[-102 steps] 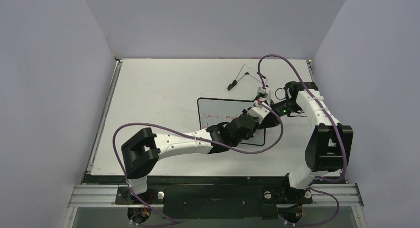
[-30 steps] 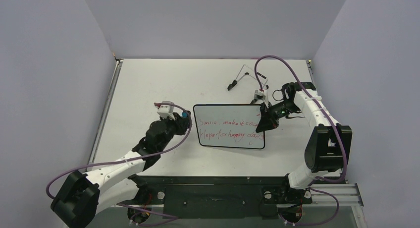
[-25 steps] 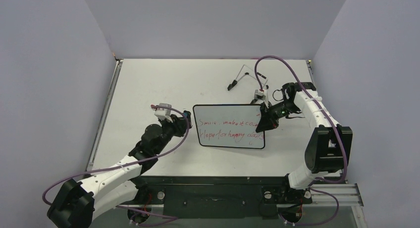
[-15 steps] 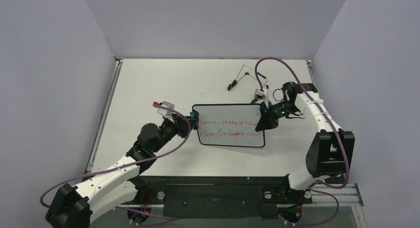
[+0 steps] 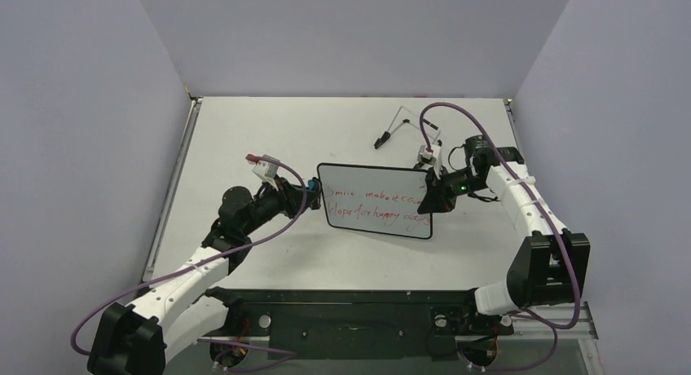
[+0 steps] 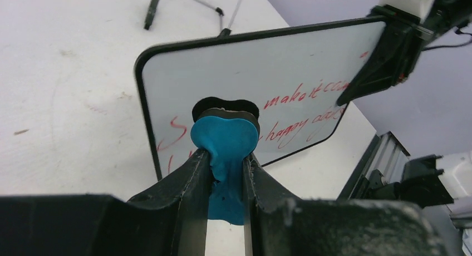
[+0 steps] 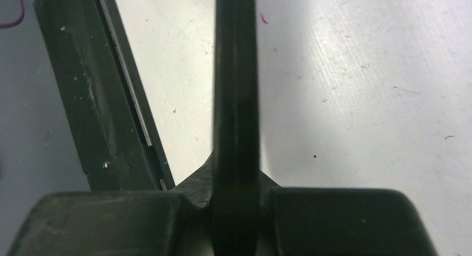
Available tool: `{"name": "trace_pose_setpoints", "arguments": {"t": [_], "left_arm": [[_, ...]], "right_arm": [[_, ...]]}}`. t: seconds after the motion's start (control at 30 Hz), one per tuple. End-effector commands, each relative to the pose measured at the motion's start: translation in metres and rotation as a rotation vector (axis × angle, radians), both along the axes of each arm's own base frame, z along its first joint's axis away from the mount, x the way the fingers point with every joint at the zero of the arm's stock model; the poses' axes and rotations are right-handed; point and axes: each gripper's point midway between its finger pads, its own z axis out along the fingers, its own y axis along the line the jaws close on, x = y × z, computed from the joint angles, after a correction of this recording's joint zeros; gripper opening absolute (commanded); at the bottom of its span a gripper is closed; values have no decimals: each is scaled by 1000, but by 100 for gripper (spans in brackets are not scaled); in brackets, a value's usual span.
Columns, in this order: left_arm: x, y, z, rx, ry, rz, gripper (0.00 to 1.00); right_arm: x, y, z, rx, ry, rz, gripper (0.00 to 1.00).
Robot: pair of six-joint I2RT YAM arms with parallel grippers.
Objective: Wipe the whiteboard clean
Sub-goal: Place the whiteboard eraser at the center of the board.
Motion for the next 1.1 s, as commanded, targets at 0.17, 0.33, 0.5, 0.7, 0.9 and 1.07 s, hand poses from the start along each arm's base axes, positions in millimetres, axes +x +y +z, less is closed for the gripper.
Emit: {"name": "trace_pose_setpoints", "arguments": {"t": [0.17,0.33,0.5,0.7,0.9,1.07], "left_arm": [[25,73,-87,190,319,484,0],[20,83,-131,361,442,542,6],[23,77,-154,392,489,526,31],[29,66,-144,349,476,492,47],[33,46,-64,257,237,345,48],[14,0,6,249,-126,-21,49]], "right_arm": [[49,-4,27,-3,-259,-232,0],[47,-3,19,-11,-244,-198,0],[36,-1,13,-26,-228,-122,0],[27,0,4,-43,-213,-46,0],[22,0,-2,-60,-220,17,0],[17,-1,-5,-69,-214,57,0]]}}
